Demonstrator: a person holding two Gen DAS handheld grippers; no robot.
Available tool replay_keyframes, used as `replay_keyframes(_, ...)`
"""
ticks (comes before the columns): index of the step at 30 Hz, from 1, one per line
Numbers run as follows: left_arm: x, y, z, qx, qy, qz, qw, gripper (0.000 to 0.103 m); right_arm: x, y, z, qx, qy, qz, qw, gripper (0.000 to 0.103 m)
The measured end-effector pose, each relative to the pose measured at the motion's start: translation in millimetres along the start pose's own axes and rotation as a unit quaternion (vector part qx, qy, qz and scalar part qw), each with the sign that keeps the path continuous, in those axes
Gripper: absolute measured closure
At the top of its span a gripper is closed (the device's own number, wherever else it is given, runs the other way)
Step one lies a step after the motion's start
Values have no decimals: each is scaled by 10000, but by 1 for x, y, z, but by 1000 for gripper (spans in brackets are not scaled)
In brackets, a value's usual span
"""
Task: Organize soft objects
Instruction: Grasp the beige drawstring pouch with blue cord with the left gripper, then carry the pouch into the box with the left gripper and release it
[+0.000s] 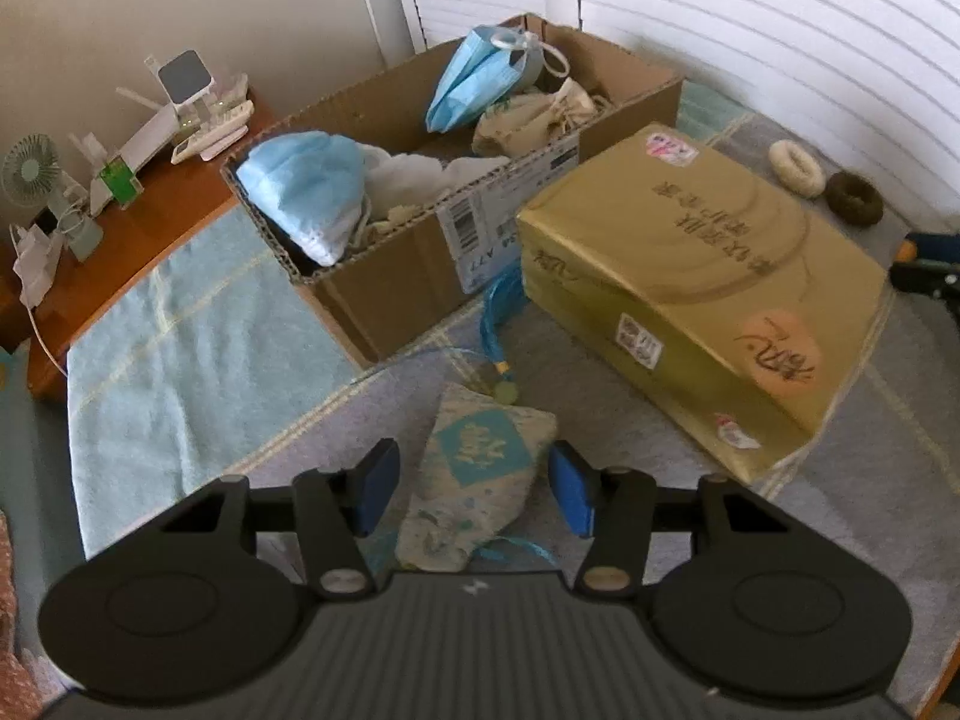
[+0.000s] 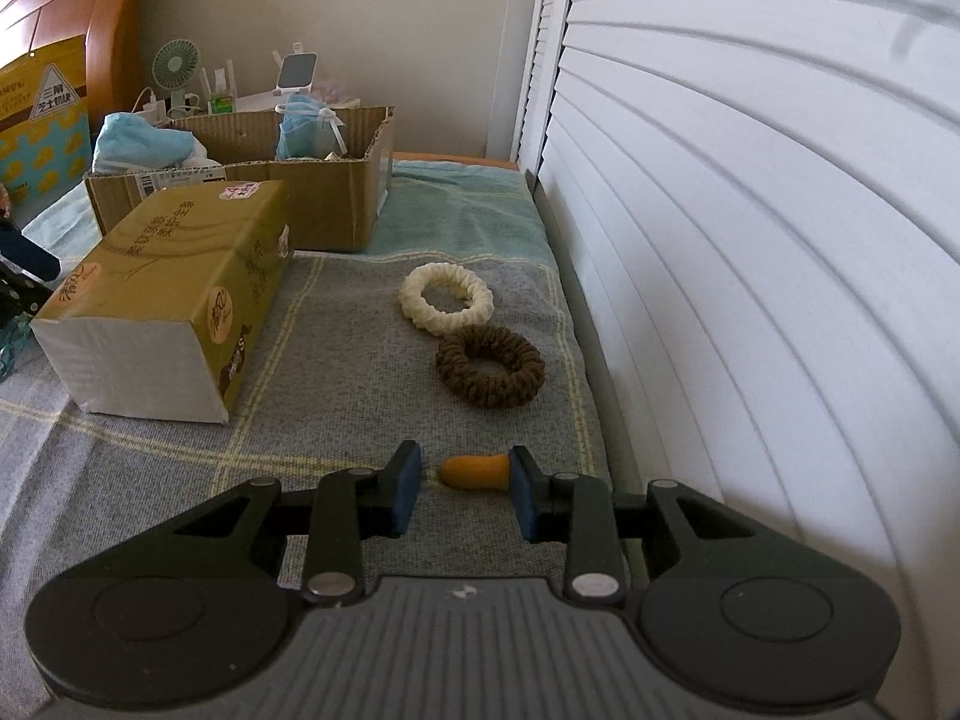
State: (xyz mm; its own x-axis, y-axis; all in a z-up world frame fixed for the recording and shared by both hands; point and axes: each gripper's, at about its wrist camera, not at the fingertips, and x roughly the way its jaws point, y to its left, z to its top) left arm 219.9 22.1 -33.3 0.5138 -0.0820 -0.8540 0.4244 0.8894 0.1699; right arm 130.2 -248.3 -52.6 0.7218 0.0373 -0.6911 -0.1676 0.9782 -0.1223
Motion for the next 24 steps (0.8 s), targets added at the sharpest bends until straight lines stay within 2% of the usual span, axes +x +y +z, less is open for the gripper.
replay_keyframes(3, 2, 0, 2, 8, 46, -29, 10000, 51, 0, 0, 0, 8, -6, -11, 10000, 67)
replay_keyframes(13, 3, -1, 2, 52, 95, -109, 9999, 70, -2, -1, 1, 20, -11, -58, 10000, 75)
replay_keyframes(24, -33, -5, 3, 56, -172, -199, 9996, 72, -22, -2, 4, 89, -199, -30, 9998, 75)
